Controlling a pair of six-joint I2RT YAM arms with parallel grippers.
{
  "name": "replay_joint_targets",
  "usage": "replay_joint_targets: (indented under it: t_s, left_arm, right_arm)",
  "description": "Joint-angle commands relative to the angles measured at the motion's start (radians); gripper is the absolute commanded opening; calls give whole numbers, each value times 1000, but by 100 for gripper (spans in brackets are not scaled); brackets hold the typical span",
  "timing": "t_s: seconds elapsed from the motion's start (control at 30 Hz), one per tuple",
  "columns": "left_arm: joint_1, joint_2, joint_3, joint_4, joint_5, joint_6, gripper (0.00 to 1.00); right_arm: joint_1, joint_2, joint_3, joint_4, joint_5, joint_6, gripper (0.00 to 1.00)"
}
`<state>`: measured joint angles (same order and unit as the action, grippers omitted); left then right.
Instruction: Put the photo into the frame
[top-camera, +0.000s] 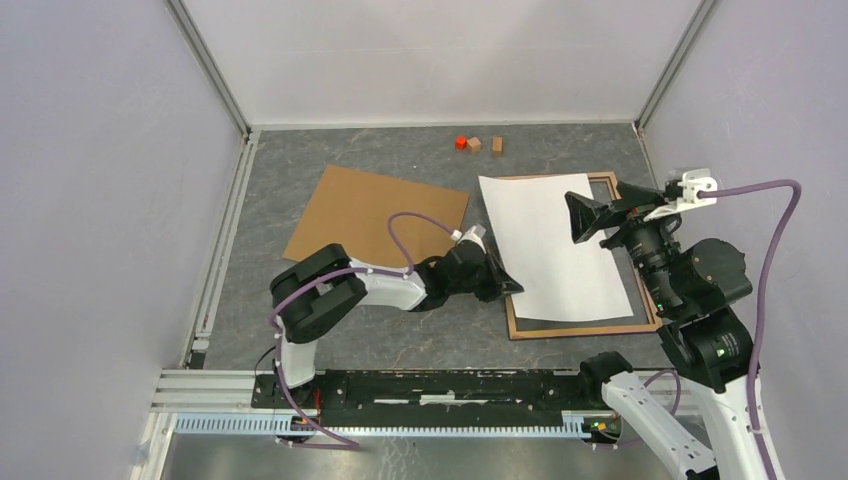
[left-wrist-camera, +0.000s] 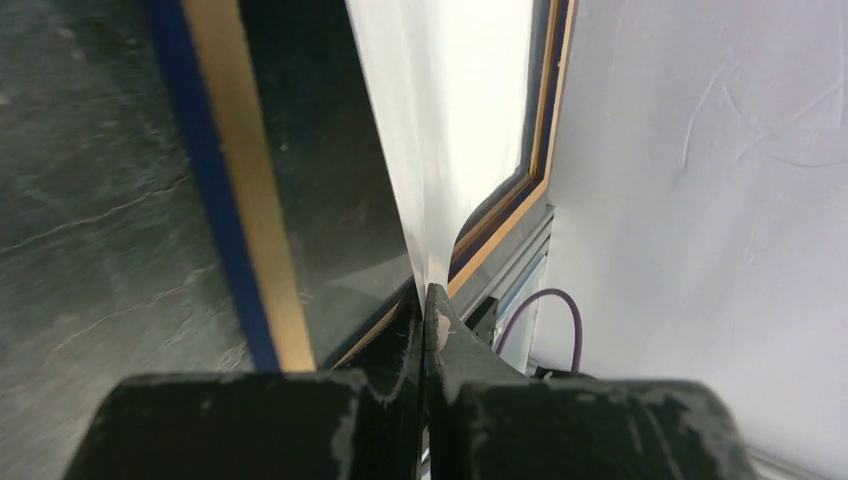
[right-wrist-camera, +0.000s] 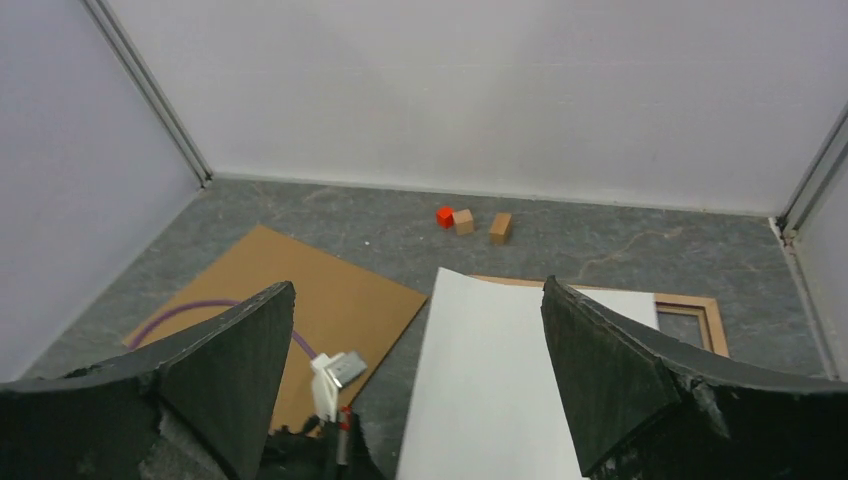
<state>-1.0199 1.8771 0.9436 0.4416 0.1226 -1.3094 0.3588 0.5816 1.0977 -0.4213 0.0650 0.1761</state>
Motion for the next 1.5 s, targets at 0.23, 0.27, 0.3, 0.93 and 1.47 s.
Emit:
replay_joint_targets:
  t_s: [0.23,0.27,0.3,0.93,1.47]
  left_arm:
    - [-66,144,278,-194,-65,62,2]
    - [-65,151,290,-216,-63,58,2]
    - [-66,156,296,-199,-54,58,2]
    - [-53,223,386,-253,34,23,2]
    - [-51,85,408,-551,-16,215,79]
  right_arm:
    - [0,-69,-55,54,52,114,98]
    - [0,-84,-73,60,61,112,98]
    - [-1,-93,-81,63,64,100,98]
    - [-1,-130,-95,45,113,0,98]
    - [-1,-133,-117,38,127,2,98]
